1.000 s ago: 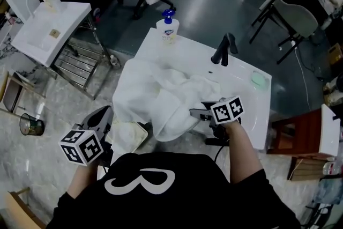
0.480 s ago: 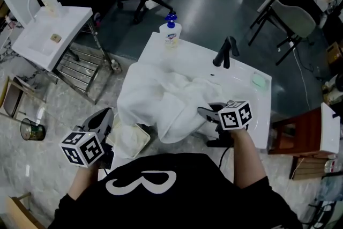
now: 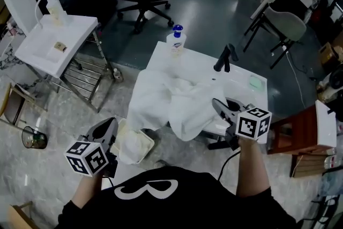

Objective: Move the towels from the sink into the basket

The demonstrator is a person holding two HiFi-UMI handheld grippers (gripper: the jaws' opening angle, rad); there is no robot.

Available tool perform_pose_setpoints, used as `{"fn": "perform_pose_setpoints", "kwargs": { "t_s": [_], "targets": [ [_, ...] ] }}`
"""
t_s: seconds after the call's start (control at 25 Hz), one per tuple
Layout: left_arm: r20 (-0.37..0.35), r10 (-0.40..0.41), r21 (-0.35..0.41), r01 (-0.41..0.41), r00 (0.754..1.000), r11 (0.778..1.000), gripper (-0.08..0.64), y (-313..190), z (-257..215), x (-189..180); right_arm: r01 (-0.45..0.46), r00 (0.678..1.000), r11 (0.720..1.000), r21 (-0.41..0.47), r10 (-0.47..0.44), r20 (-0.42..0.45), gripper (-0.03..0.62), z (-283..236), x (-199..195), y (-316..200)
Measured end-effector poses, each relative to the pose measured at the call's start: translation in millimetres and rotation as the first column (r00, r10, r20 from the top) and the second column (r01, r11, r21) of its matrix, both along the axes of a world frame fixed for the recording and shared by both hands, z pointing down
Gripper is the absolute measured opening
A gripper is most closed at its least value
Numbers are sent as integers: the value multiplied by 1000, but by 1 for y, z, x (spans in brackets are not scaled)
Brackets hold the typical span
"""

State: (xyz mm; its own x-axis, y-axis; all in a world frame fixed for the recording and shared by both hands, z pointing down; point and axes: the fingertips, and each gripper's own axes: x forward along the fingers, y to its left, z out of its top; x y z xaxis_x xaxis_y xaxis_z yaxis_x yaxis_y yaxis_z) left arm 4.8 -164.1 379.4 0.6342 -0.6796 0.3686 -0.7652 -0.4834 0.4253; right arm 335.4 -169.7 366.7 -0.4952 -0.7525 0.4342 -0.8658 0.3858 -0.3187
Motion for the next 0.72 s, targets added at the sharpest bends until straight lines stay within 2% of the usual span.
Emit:
{"fn": "perform_pose_setpoints", "kwargs": {
  "t_s": [0.12, 0.32, 0.52, 0.72],
  "targets": [
    [-21, -8, 7, 8, 1000, 1000, 6, 17, -4, -14, -89, 996, 992, 92, 89, 6, 55, -35, -6, 8],
    [-36, -3, 22, 4, 999, 1000, 6, 46, -10, -27, -143, 990, 955, 261, 143, 19, 55, -98, -18, 30],
    [-45, 1, 42, 1, 999, 999, 6, 71, -19, -39, -138, 990, 908, 396, 135, 36, 54, -160, -40, 53],
    [-49, 4, 55, -1, 999, 999, 6, 95, -21, -61, -81, 996, 860, 504, 80, 24, 54, -216, -83, 87]
  ]
}}
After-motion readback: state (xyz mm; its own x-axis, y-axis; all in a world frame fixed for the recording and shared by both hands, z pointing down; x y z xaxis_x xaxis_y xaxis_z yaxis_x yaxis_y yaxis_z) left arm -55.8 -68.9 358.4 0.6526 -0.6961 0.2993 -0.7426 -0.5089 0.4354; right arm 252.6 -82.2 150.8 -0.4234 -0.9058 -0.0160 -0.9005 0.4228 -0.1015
